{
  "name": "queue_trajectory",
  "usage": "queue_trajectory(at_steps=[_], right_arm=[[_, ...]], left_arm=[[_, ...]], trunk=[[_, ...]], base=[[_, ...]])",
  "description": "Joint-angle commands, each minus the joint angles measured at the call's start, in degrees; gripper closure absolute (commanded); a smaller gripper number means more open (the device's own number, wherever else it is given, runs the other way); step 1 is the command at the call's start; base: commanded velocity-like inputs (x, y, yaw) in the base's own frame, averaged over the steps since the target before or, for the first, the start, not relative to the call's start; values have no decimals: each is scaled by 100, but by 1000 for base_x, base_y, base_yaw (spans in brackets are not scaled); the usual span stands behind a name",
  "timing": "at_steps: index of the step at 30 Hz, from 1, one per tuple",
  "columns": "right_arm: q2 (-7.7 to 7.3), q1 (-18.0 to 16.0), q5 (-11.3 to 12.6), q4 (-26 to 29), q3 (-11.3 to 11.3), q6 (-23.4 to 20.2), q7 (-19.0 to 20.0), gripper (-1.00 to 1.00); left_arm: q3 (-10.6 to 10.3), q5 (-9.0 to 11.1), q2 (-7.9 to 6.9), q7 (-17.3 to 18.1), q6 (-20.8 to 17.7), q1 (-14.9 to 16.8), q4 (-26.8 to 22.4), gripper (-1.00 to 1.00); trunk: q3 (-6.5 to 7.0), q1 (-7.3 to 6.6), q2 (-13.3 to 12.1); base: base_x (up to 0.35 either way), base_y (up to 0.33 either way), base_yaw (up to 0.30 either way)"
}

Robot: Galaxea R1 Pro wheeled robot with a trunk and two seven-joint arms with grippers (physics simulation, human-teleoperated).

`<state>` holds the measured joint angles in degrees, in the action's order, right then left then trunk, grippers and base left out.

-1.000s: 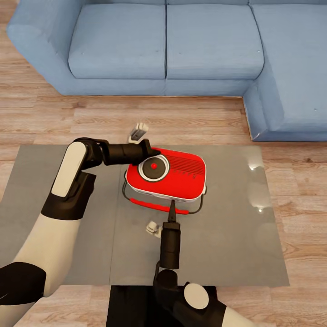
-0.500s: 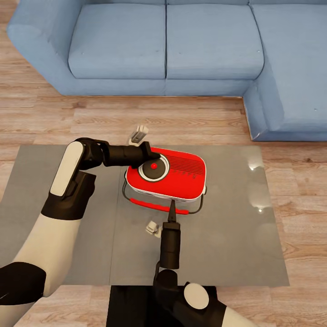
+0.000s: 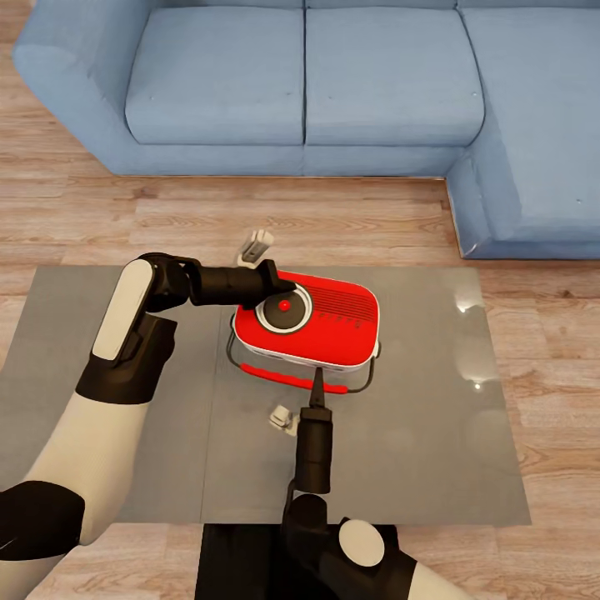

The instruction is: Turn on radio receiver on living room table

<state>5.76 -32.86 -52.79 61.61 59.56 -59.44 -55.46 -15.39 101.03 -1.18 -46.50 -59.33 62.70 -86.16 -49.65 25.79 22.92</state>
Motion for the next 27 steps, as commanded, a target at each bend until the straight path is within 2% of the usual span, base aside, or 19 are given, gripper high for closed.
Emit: queue_trajectory(at_steps=[1,6,10,16,18,19,27], right_arm=[[-2,-1,-105,-3,3,-56,0,100],[-4,-1,-101,-31,3,-56,8,100],[-5,-1,-103,-26,3,-56,9,100],[-17,-1,-100,-40,3,-56,9,100],[-20,-1,-100,-42,-3,-56,9,100],[-22,-1,-100,-43,-3,-56,9,100],[-22,-1,-100,-44,-5,-56,9,100]], left_arm=[[0,16,-2,0,0,0,-4,100],[0,212,-17,-8,7,-3,-14,100],[0,250,-52,-13,9,-3,-9,100],[0,293,-299,-49,31,-4,-6,100],[0,381,-396,-51,35,-4,-9,100],[0,544,-552,-56,43,-4,-7,100],[-4,571,-580,-103,44,-4,16,100]], trunk=[[0,0,1],[0,0,1],[0,0,1],[0,0,1],[0,0,1],[0,0,1],[0,0,1]], base=[[0,0,0],[0,0,0],[0,0,0],[0,0,0],[0,0,0],[0,0,0],[0,0,0]])
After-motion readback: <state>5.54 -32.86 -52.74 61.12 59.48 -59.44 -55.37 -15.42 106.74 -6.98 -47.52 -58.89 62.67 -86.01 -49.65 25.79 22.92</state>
